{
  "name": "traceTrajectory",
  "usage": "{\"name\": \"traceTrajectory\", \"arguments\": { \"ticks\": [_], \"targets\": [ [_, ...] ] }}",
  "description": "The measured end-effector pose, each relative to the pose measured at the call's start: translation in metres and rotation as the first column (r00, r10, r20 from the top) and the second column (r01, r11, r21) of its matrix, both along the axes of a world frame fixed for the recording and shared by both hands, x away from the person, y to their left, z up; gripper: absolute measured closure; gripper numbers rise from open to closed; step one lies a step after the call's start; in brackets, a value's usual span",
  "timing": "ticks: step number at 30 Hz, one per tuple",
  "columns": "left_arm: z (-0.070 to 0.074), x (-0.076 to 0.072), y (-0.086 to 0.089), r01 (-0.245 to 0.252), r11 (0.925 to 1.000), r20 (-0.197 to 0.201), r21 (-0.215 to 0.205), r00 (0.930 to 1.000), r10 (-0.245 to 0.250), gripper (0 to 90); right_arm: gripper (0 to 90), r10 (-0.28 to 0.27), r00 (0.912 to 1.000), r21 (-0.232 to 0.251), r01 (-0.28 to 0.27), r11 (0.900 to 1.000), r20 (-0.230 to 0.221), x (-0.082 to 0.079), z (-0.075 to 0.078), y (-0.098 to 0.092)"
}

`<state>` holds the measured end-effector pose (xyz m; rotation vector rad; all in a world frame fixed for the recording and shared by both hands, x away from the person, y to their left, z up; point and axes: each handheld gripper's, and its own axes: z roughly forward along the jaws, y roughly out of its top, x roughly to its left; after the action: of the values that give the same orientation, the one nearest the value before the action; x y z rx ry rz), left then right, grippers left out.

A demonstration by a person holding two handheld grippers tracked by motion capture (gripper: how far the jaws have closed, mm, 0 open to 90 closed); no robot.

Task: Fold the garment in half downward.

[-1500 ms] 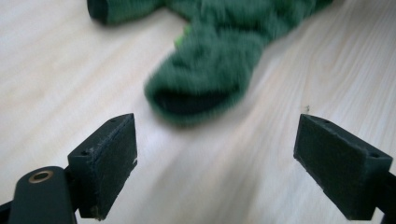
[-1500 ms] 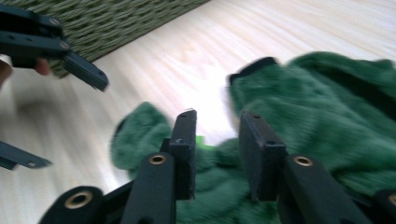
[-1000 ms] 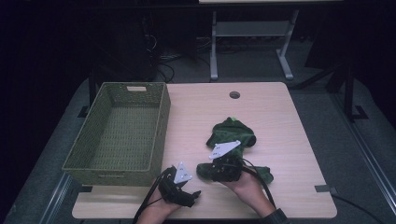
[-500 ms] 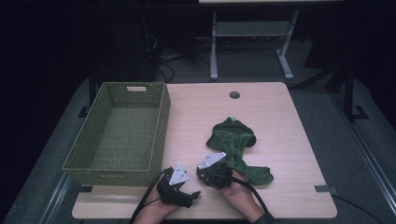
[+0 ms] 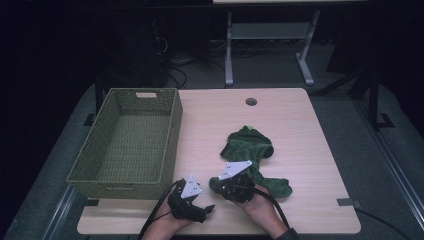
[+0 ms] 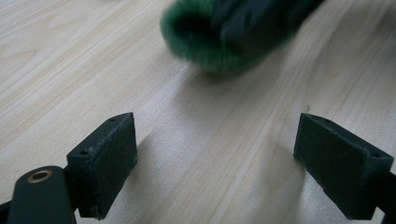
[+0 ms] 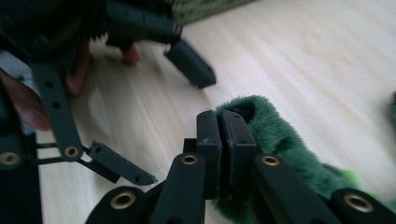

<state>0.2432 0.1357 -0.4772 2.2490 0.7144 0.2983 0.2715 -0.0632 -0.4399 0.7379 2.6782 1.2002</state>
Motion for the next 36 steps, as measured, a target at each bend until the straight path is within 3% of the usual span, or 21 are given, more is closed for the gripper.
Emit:
{"name": "traceTrajectory", "arguments": {
  "ticks": [6,10,20,27,32,35,36],
  "targets": [
    [0.000,0.000,0.000,0.002,1.0000,0.001,0.002,1.0000,-0.002,12.6,86.0,-0.065,0.9979,0.075,0.065,0.995,0.001,0.007,0.017,-0.028],
    [0.000,0.000,0.000,0.002,1.0000,0.002,0.001,1.0000,-0.002,12.6,85.7,-0.101,0.9948,0.095,0.100,0.991,0.011,0.009,0.023,-0.044],
    [0.000,0.000,0.000,0.004,1.0000,0.002,0.003,1.0000,-0.004,12.6,84.0,-0.182,0.9833,0.091,0.182,0.979,-0.011,0.008,0.019,-0.082],
    [0.000,0.000,0.001,0.005,1.0000,0.000,0.002,1.0000,-0.005,12.6,79.8,-0.262,0.9645,0.058,0.264,0.963,-0.030,0.008,0.014,-0.108],
    [0.000,0.000,0.001,0.006,1.0000,0.004,0.003,1.0000,-0.006,12.6,80.9,-0.306,0.9519,0.075,0.305,0.949,0.004,0.008,0.027,-0.125],
    [0.000,0.000,0.001,0.004,1.0000,0.001,0.000,1.0000,-0.004,12.6,84.8,-0.304,0.9524,0.103,0.301,0.948,0.017,0.008,0.035,-0.127],
    [0.000,0.000,0.000,0.003,1.0000,-0.001,-0.001,1.0000,-0.003,12.6,85.6,-0.287,0.9576,0.115,0.283,0.952,0.024,0.009,0.036,-0.123]
  ]
}}
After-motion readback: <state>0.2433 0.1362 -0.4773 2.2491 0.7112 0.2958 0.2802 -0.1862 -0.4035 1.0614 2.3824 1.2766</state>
